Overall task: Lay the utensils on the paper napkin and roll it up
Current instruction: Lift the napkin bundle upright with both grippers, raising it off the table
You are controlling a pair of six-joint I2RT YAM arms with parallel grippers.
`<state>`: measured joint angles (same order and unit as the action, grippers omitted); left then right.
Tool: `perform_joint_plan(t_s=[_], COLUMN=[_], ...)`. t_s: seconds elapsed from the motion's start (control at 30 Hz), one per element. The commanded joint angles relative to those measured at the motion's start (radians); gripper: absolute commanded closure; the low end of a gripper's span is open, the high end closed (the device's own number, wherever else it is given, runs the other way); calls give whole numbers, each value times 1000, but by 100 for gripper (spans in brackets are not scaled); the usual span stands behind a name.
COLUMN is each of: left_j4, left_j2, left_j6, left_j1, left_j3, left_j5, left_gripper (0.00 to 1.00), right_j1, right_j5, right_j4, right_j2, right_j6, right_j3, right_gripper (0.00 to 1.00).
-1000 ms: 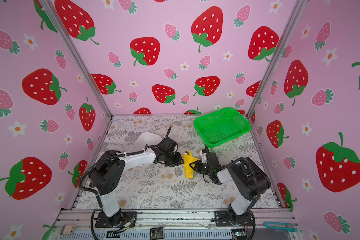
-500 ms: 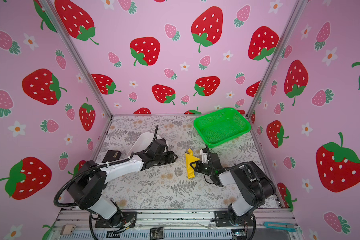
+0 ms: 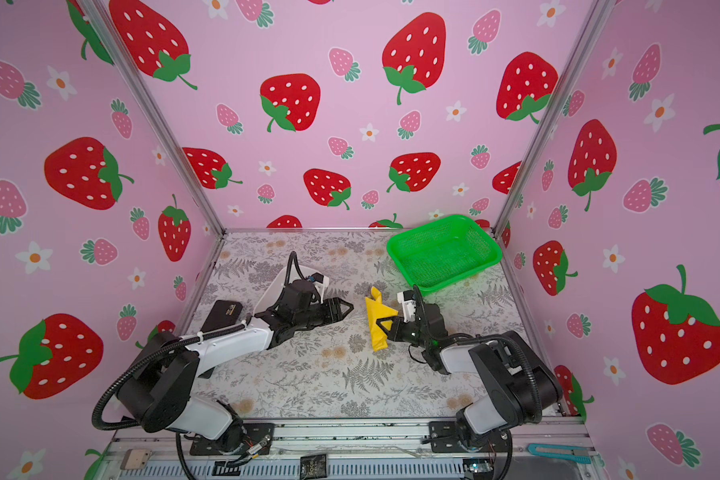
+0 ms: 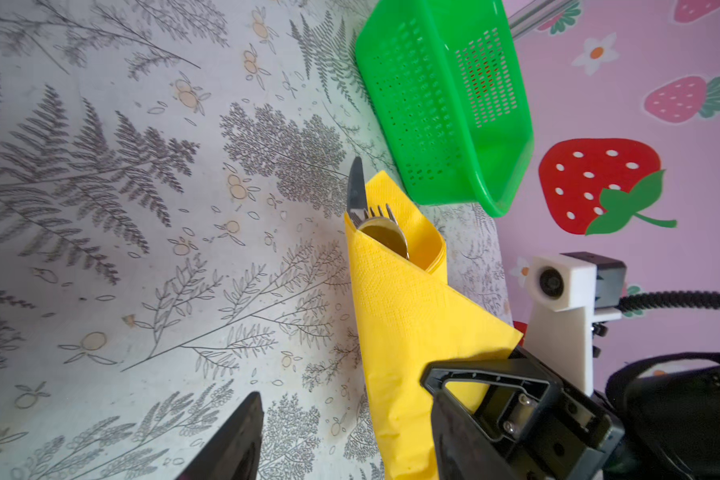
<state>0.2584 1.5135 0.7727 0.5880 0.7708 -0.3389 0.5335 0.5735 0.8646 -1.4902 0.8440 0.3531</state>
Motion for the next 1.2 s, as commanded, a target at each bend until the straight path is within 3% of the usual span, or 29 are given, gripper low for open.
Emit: perform_joint_plan(t_s=[0.0,0.13,0.43,0.83,1.17], left_j4=[162,302,452,619,751], left_j2=[-15,-6,18,69,127], left_j6=[20,71,139,243,348], left_j1=[-15,-36,-57,-58,-55], left_j3=[-3,-12,6,51,109], left_j5=[-157,-278,-413,-527,-556], left_gripper=[32,31,30,29,30], right_j1=[-7,-7,-10,-13,-13], right_j5=[61,89,138,174,195], right_j4=[112,109,123,222,326], right_j2=[66,120,188,199,180], right_j6=[28,58,119,210,289], right_j3=[10,36,107,145,141], right_gripper=[91,91,92,92,92])
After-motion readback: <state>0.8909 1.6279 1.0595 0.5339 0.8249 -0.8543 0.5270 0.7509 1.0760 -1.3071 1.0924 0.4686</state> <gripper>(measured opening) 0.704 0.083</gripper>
